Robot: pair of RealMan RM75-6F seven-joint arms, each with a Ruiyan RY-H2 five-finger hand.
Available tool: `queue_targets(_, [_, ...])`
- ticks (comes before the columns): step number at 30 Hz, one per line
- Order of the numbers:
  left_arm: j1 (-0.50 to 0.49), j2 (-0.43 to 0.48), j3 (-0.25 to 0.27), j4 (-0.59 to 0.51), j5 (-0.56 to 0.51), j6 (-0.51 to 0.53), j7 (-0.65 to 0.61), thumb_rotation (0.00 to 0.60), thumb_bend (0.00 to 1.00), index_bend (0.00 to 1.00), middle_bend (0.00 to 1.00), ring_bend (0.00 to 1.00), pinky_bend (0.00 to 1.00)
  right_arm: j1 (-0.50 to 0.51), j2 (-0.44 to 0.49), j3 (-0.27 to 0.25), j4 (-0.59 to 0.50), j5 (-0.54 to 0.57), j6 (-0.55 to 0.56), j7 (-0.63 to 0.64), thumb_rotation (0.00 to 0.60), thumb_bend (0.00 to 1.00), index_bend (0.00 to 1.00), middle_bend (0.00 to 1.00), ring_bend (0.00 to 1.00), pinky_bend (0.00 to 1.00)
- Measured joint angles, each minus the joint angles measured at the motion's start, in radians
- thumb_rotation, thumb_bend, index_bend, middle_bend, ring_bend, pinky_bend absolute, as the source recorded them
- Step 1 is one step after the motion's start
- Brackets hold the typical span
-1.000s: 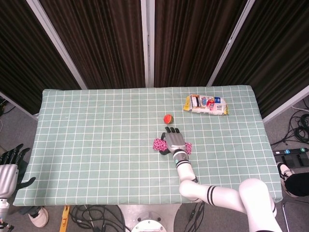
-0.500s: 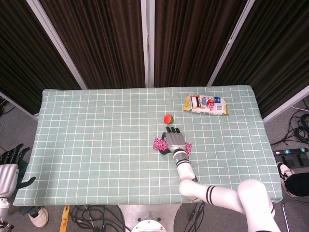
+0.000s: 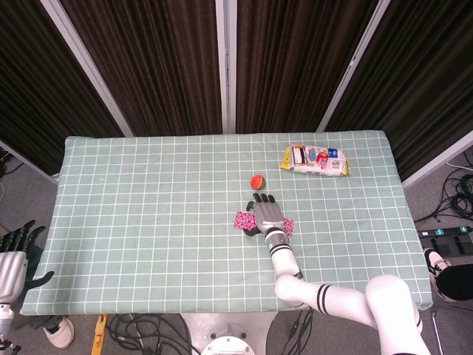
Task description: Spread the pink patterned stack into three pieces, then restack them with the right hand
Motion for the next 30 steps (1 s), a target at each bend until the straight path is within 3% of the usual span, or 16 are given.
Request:
queue_targets(11, [0.001, 0.007, 0.001, -0.022, 0.015, 0.013, 0.018, 0.6, 0.03, 0.2, 0.17, 0.13, 0.15, -0.113, 0.16, -0.106, -0.156, -0.153, 0.048, 0.05, 0.46, 0.14, 0.3, 0.06, 0.0, 0.0])
queue_targets(17, [0.003, 0.013, 0.002, -0.036, 0.013, 0.015, 0.03, 0.6, 0.03, 0.2, 0.17, 0.13, 0.15, -0.15, 0.178, -0.141, -0.13, -0.182, 0.028, 0.086, 0.466, 0.14, 0.3, 0.06, 0.0, 0.0])
queue_targets(30, [0.003, 0.013, 0.004, -0.044, 0.006, 0.007, 0.042, 0.6, 0.03, 0.2, 0.17, 0.13, 0.15, -0.176, 0.146, -0.158, -0.047, -0.232, 0.004, 0.112, 0.467, 0.14, 0.3, 0.06, 0.0, 0.0])
